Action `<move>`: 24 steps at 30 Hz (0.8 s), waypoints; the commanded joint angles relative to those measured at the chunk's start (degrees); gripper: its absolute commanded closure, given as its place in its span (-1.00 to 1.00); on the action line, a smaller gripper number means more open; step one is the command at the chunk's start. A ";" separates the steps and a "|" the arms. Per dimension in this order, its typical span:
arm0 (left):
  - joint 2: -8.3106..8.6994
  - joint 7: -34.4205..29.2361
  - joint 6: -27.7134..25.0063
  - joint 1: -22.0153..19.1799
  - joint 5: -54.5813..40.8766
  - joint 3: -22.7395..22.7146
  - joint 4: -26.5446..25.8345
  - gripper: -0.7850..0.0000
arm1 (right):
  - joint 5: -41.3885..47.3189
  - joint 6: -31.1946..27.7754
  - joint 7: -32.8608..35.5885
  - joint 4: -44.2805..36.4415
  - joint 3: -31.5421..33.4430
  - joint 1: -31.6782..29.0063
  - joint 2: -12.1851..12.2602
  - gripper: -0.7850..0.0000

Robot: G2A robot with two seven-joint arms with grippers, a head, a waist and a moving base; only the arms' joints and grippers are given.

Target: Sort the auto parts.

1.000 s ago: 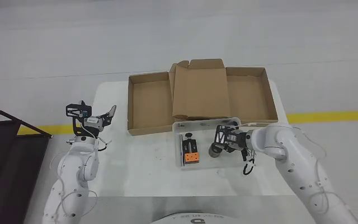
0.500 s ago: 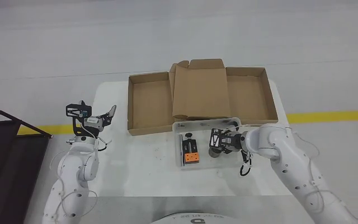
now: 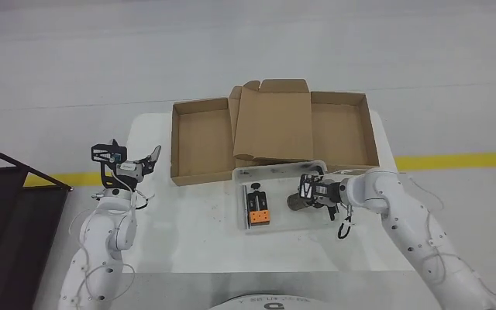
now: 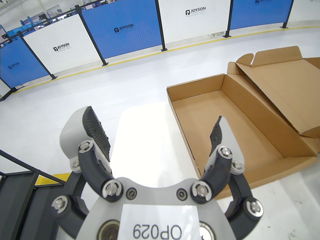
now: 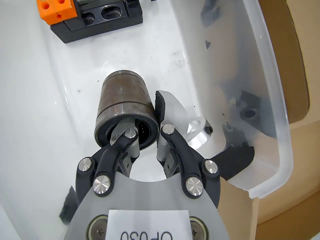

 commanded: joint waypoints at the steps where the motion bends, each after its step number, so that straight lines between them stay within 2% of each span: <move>1: 0.00 0.00 0.00 0.00 0.00 0.00 0.00 -1.00 | 0.51 -1.43 -2.51 1.05 0.63 0.25 0.16 1.00; 11: 0.00 0.00 0.00 0.00 0.00 0.00 0.00 -1.00 | 2.02 -1.71 -14.31 5.47 -2.25 3.02 2.02 1.00; 17: 0.00 0.00 0.00 0.00 0.00 0.00 0.00 -1.00 | 0.71 -1.71 -26.36 8.62 -5.47 4.72 3.82 1.00; 24: 0.00 0.00 0.00 0.00 0.00 0.00 0.00 -1.00 | 2.07 -1.71 -40.05 5.27 -5.20 3.00 9.68 1.00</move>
